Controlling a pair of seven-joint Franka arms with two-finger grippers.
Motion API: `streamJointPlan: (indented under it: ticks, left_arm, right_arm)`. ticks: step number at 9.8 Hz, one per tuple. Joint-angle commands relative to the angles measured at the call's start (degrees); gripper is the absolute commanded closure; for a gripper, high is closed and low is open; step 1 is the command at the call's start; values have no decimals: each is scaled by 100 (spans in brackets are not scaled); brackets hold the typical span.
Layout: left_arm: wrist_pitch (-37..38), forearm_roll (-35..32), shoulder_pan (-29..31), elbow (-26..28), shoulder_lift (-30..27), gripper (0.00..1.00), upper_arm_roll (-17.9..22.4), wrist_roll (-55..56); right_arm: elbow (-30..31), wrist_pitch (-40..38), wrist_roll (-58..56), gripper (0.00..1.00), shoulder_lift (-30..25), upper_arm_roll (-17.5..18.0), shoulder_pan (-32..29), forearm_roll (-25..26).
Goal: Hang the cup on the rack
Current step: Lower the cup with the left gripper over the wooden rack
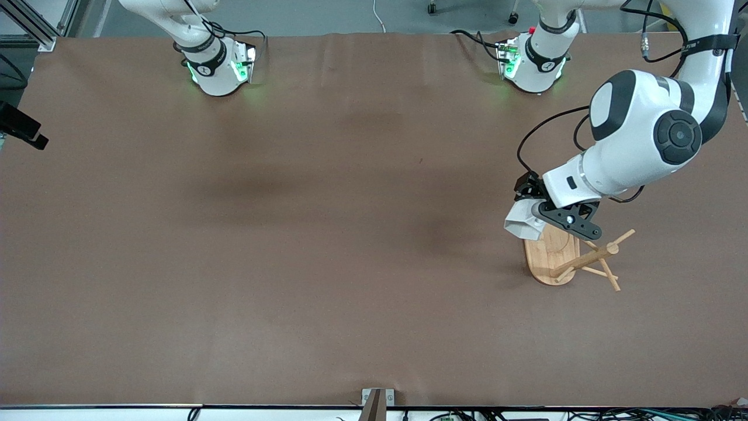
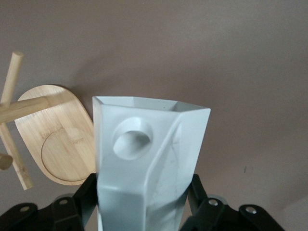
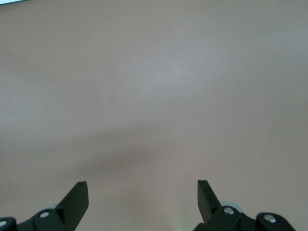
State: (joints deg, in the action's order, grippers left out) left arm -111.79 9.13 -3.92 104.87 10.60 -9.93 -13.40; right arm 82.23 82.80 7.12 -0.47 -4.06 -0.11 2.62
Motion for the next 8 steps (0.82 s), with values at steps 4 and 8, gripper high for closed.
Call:
streamJointPlan:
  ticks: [4, 8]
  left_arm:
    - [-352, 28, -56, 148, 258, 100, 333, -136]
    - [-431, 28, -47, -98, 416, 100, 500, -233]
  right_arm:
    - [-102, -35, -70, 0, 56, 36, -77, -95]
    - [-102, -44, -62, 0, 56, 36, -59, -95]
